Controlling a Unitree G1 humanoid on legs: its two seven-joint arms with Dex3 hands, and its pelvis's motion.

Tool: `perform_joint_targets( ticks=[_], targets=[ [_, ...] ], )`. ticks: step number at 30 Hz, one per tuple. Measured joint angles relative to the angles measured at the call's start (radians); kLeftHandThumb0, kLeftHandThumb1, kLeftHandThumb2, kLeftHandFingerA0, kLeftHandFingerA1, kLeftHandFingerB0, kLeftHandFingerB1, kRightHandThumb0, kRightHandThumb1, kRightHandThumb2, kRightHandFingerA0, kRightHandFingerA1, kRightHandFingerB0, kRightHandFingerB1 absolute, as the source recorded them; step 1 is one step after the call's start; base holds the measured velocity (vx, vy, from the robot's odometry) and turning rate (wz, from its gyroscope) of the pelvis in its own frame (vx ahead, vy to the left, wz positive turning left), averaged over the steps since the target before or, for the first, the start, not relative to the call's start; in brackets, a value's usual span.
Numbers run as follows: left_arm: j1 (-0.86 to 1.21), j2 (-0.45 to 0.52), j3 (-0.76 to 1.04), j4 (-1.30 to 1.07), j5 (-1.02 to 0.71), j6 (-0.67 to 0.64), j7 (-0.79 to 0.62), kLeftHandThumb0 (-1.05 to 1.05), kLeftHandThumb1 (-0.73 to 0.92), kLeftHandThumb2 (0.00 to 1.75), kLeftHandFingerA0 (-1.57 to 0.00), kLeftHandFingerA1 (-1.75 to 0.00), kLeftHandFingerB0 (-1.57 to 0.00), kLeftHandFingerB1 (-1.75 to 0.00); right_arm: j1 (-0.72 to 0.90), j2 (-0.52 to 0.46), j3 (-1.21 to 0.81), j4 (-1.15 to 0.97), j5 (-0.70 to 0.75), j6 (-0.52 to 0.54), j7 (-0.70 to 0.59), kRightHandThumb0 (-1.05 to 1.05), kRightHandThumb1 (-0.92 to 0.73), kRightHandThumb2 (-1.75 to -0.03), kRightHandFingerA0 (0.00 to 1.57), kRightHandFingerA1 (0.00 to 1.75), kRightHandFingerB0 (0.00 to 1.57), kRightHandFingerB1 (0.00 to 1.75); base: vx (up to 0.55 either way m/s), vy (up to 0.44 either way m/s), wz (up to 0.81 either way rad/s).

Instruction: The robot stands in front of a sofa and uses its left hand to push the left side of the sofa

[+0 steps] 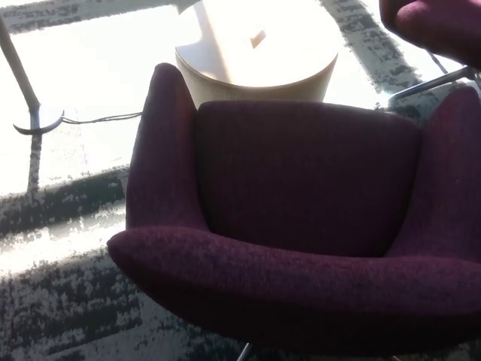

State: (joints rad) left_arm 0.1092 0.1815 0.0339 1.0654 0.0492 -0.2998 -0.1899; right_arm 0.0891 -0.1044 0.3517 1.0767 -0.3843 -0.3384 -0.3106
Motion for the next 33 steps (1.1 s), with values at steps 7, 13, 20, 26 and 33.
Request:
perform_joint_targets(
  ticks=[7,13,20,26,33],
  targets=[
    [-0.040,0.003,0.110,0.043,-0.062,-0.083,-0.094,-0.92,0.86,1.25,0.00,-0.18,0.00,-0.12,-0.017,0.001,0.060,0.071,-0.054,-0.127,-0.129,-0.56,-0.81,-0.65,0.58,0.47,0.50,0.37,0.00,0.000,0.00],
    [-0.115,0.045,0.193,0.037,-0.111,-0.139,-0.148,-0.93,0.83,1.21,-0.07,-0.19,-0.07,-0.16,-0.028,0.002,0.075,0.113,-0.085,-0.198,-0.200,-0.57,-0.80,-0.64,0.59,0.49,0.52,0.38,0.00,0.000,0.00],
    [-0.249,0.114,0.258,0.021,-0.151,-0.166,-0.184,-0.93,0.89,1.24,-0.06,-0.22,-0.07,-0.13,-0.033,0.010,0.075,0.137,-0.103,-0.236,-0.244,-0.56,-0.79,-0.65,0.60,0.50,0.52,0.38,0.00,0.000,0.00],
    [-0.333,0.145,0.243,-0.022,-0.148,-0.168,-0.190,-0.90,0.88,1.27,0.00,-0.19,0.00,-0.11,-0.044,0.013,0.077,0.143,-0.122,-0.242,-0.265,-0.54,-0.77,-0.63,0.60,0.48,0.56,0.39,0.00,0.000,0.00],
    [-0.415,0.161,0.192,-0.069,-0.140,-0.137,-0.189,-0.92,0.87,1.27,0.00,-0.19,0.00,-0.11,-0.048,0.013,0.078,0.150,-0.132,-0.247,-0.279,-0.54,-0.76,-0.63,0.59,0.50,0.56,0.39,0.00,0.000,0.00]
  ],
)
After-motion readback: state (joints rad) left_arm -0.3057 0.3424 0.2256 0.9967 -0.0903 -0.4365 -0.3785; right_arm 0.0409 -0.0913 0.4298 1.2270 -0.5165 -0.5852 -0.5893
